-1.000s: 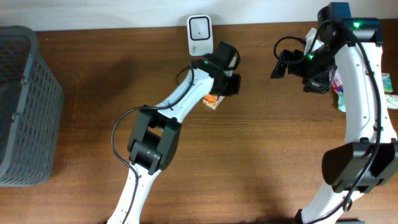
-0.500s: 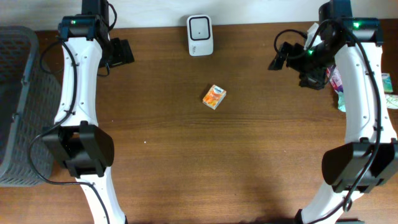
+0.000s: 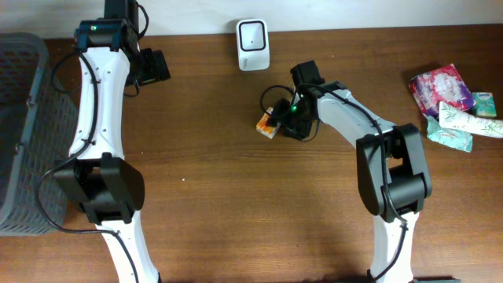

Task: Scan the item barcode
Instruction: 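Grasp the orange Kleenex pack with the right gripper and raise to scanner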

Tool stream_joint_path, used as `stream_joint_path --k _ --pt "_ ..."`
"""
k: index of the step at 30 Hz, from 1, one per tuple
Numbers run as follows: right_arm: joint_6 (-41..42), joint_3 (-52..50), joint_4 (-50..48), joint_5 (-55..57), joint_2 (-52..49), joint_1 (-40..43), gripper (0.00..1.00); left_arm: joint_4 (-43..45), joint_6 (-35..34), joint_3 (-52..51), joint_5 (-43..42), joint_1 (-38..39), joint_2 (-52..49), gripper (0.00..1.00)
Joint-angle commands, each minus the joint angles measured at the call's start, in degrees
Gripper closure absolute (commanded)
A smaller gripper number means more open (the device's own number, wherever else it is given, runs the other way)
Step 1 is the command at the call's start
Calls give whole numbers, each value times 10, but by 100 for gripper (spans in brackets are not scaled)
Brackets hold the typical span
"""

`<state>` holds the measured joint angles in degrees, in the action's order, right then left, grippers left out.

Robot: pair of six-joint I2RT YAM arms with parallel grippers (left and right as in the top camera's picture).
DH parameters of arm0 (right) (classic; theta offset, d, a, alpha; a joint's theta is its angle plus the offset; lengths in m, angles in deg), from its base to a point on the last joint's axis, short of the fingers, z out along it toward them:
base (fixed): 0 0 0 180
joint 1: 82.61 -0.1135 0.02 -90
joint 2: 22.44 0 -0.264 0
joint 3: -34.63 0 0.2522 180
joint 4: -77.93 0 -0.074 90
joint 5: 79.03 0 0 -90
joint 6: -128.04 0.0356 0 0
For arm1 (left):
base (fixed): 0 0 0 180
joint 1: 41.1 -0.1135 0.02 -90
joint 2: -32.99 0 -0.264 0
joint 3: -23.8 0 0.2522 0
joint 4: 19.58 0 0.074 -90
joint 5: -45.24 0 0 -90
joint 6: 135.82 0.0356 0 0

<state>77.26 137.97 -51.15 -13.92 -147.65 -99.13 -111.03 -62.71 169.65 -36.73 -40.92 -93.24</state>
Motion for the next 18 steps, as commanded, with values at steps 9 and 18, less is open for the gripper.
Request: stream_joint_path --k 9,18 --pt "-136 53 7 -36 34 -2 96 0 5 -1 8 -1 -1 1" --pt "-480 68 65 -477 178 65 96 0 5 -1 8 -1 -1 1"
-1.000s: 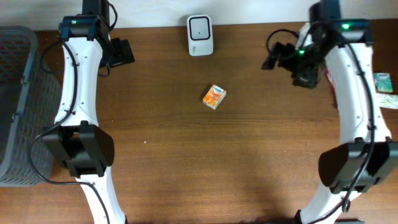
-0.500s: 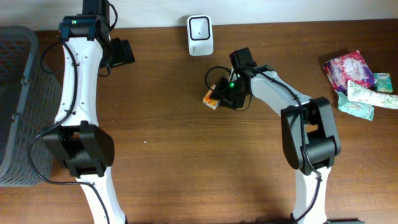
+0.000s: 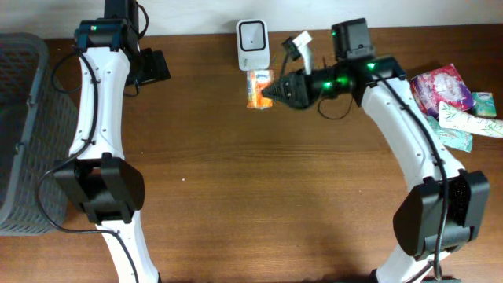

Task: Scan the item barcode
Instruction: 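Grasp the orange Kleenex pack with the right gripper and raise to scanner, then carry the orange Kleenex pack to the far right and set it down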

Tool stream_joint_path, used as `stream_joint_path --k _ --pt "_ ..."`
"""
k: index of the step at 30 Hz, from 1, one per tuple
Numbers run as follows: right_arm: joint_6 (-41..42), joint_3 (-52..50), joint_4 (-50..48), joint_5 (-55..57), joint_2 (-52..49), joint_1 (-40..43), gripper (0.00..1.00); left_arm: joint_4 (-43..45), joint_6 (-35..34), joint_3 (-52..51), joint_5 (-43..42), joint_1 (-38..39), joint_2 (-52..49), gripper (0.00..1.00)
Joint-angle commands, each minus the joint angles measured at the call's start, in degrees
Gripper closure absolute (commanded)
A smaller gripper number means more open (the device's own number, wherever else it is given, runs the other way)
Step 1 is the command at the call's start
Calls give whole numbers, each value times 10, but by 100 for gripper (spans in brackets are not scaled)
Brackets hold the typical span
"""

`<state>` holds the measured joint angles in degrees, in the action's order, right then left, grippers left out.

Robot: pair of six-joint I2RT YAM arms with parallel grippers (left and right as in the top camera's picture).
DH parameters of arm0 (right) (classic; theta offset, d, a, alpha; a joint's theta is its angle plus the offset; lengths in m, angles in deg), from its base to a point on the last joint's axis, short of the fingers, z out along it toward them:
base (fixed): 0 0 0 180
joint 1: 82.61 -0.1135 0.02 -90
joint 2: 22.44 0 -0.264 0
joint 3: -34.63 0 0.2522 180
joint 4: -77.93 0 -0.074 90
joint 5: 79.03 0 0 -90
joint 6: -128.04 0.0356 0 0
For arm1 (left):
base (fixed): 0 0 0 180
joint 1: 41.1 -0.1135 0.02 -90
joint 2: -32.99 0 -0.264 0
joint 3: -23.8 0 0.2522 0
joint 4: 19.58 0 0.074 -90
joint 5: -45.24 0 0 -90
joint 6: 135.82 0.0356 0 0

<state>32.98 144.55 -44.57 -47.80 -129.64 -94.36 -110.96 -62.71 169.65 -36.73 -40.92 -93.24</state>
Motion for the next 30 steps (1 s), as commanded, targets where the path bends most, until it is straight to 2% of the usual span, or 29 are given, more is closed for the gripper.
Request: stream_joint_path --k 1,4,9,10,11,13,14,15,16,17,18,19,23,27,29,30 --pt "-37 2 3 -227 -2 29 96 0 5 -1 8 -1 -1 1" --pt "-30 2 3 -302 -2 36 96 0 5 -1 8 -1 -1 1" --pt "-30 2 4 -301 -2 36 96 -1 5 -1 8 -1 -1 1" --pt "0 2 4 -252 -2 35 96 0 5 -1 8 -1 -1 1" --pt "60 2 5 -144 -2 31 96 -1 5 -1 8 -1 -1 1" --pt "200 2 19 273 -2 -9 96 0 5 -1 8 -1 -1 1" --pt "208 2 17 476 -2 -42 96 0 5 -1 8 -1 -1 1" --pt "188 2 0 600 -2 -65 96 -1 5 -1 8 -1 -1 1" --pt "106 2 -51 716 -2 -94 96 0 5 -1 8 -1 -1 1" --pt "15 2 -103 765 -5 -111 96 0 5 -1 8 -1 -1 1" --pt "-72 2 -159 782 -13 -123 96 0 5 -1 8 -1 -1 1" --pt "-97 2 -211 792 -30 -126 96 -1 5 -1 8 -1 -1 1" --pt "-80 27 -382 727 -67 -114 96 0 5 -1 8 -1 -1 1" --pt "-83 35 -526 705 -181 -92 96 0 5 -1 8 -1 -1 1" --pt "-142 35 -540 698 -228 -92 96 0 5 -1 8 -1 -1 1" --pt "-146 35 -512 699 -240 -93 96 -1 5 -1 8 -1 -1 1"
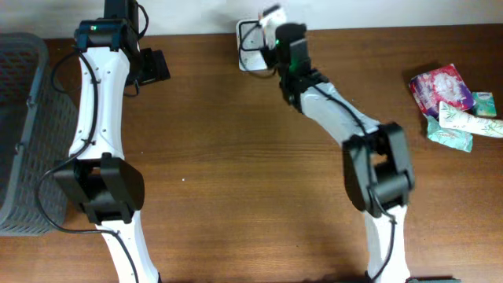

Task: Scan the item barcode
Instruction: 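Carry the orange Kleenex pack to the far right and set it down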

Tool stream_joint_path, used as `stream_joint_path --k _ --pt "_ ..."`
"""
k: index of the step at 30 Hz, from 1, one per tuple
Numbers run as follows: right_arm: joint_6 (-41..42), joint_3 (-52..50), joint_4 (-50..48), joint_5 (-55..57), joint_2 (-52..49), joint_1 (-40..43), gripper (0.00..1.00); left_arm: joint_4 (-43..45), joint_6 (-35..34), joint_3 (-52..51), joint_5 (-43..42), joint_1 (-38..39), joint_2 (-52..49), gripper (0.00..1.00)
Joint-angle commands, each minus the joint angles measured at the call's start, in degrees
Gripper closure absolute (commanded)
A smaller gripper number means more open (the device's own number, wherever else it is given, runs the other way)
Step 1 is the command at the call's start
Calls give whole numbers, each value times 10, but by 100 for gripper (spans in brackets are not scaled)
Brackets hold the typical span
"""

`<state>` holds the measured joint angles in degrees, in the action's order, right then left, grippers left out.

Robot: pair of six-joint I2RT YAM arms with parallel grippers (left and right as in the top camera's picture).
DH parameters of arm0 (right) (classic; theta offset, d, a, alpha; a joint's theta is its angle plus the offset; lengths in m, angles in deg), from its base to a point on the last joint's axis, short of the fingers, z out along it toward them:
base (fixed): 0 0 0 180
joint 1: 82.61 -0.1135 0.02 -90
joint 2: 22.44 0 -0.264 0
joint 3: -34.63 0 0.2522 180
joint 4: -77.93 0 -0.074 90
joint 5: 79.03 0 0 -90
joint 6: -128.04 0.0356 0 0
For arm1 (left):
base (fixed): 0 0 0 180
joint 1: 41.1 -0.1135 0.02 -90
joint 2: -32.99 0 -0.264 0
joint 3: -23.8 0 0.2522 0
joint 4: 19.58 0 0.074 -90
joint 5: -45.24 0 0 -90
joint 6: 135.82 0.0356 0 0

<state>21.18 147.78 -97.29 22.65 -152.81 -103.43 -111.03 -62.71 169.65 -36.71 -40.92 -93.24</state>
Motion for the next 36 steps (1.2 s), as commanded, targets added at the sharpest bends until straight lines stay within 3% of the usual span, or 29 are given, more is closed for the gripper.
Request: stream_joint_path --k 1,5,7,11,16,18,24,29,32,36 --pt "-23 3 39 -6 -9 -2 96 0 5 -1 8 -1 -1 1" --pt "-38 104 159 -42 -9 -2 96 0 5 -1 8 -1 -1 1" --pt "-39 159 170 -59 -12 -1 96 0 5 -1 8 -1 -1 1" --pt "-40 163 142 -66 -60 0 96 0 5 -1 8 0 -1 1" --pt "-155 163 137 15 -87 -1 96 0 5 -1 8 -3 -1 1" --pt "-250 163 150 60 -87 -2 96 0 5 -1 8 -2 -1 1" --pt "-403 164 137 52 -87 -40 96 0 5 -1 8 -3 -1 1" --pt "-488 164 106 126 -89 -38 96 0 5 -1 8 -3 -1 1" --pt "-484 164 100 134 -85 -35 96 0 5 -1 8 -3 -1 1" --pt "-231 165 106 187 -33 15 96 0 5 -1 8 -3 -1 1"
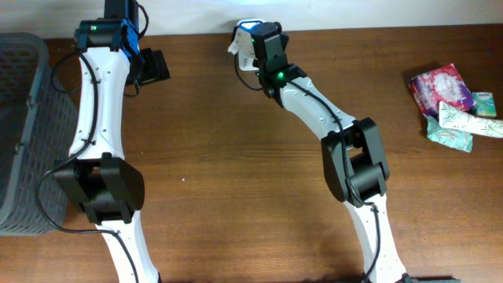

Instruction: Scan the item barcode

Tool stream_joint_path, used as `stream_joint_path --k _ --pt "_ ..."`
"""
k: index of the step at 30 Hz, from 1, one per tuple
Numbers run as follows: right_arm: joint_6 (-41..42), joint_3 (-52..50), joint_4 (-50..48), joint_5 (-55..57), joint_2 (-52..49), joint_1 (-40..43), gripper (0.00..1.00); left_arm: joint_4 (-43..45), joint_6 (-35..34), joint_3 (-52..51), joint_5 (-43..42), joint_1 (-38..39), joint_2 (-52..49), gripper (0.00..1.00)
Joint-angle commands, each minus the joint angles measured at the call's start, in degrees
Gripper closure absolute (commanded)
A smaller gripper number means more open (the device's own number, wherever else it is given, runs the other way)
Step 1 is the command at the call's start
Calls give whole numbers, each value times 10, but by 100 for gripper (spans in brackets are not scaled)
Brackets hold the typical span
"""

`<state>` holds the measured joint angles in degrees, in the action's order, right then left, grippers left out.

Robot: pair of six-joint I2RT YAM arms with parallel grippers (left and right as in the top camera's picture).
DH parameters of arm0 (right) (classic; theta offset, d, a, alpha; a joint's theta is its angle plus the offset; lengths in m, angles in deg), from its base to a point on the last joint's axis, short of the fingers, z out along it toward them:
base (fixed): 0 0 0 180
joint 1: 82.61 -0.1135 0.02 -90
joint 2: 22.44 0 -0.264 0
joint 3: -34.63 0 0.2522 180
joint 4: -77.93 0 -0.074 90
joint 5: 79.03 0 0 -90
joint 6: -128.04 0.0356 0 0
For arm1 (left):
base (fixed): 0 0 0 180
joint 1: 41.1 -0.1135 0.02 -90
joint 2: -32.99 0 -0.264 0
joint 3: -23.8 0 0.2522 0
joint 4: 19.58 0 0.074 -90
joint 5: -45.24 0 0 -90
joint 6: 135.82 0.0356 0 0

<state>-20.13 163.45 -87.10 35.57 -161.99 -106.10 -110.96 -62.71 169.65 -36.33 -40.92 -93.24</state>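
Observation:
The white barcode scanner [238, 43] stands at the table's back edge, centre. It is mostly covered by my right arm, and a bluish light [250, 26] shows at its top. My right gripper [266, 45] is pressed up over the scanner. Its fingers are hidden under the wrist, so nothing shows whether they are open or shut. The orange packet is out of sight. At the back left my left gripper [153, 67] hangs above the table, far from the scanner, with its jaws not discernible.
A dark grey basket [23, 134] fills the left edge. Several soft packets lie at the right edge: a pink-purple one [442, 86] and pale green ones [460, 122]. The wall runs right behind the scanner.
My right wrist has shifted a little left and now covers more of the scanner. A bluish light now shows at the scanner's top. The left arm has not moved.
My right gripper was on an orange packet lying mid-table. Then it held the packet just below the scanner, with the arm stretched from the right. Then the wrist was up against the scanner and the packet was hidden, and now the scanner glows bluish.

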Motion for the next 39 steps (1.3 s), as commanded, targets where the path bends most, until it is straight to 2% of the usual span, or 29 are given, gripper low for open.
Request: stream_joint_path --k 1,3,5,6,8,10,11,12,13,14,16,19,21,23,25,29,30,33,36,39 --pt "224 8 23 68 73 56 96 0 5 -1 4 -2 -1 1" --pt "396 8 156 72 125 131 96 0 5 -1 4 -2 -1 1" --pt "506 8 310 71 137 219 96 -1 5 -1 4 -4 -1 1" --pt "516 7 386 57 135 259 96 -1 5 -1 4 -4 -1 1" --pt "516 6 497 -40 129 317 96 -1 5 -1 4 -3 -1 1" --pt "516 2 554 -95 126 355 96 0 5 -1 4 -4 -1 1" --pt "516 2 574 -94 126 372 91 -1 5 -1 4 -4 -1 1" --pt "516 2 590 -94 126 387 78 0 5 -1 4 -3 -1 1" --pt "516 2 601 -94 126 398 28 0 5 -1 4 -4 -1 1" --pt "517 2 614 -95 126 407 1 -1 5 -1 4 -4 -1 1" --pt "516 2 633 -96 130 409 2 0 5 -1 4 -4 -1 1" --pt "543 2 663 -99 193 396 1 0 5 -1 4 -4 -1 1" --pt "550 2 685 -134 264 387 1 0 5 -1 4 -3 -1 1" --pt "568 2 730 -197 386 357 1 0 5 -1 4 -4 -1 1" --pt "575 1 775 -201 466 320 1 0 5 -1 4 -4 -1 1" --pt "604 -100 801 -207 636 313 1 0 5 -1 4 -4 -1 1" --pt "604 -131 810 -240 675 313 1 0 5 -1 4 -4 -1 1" --pt "604 -211 932 -337 777 313 1 0 5 -1 4 -4 -1 1" --pt "604 -271 961 -365 834 313 1 0 5 -1 4 -4 -1 1" --pt "603 -273 961 -359 838 313 1 0 5 -1 4 -4 -1 1"
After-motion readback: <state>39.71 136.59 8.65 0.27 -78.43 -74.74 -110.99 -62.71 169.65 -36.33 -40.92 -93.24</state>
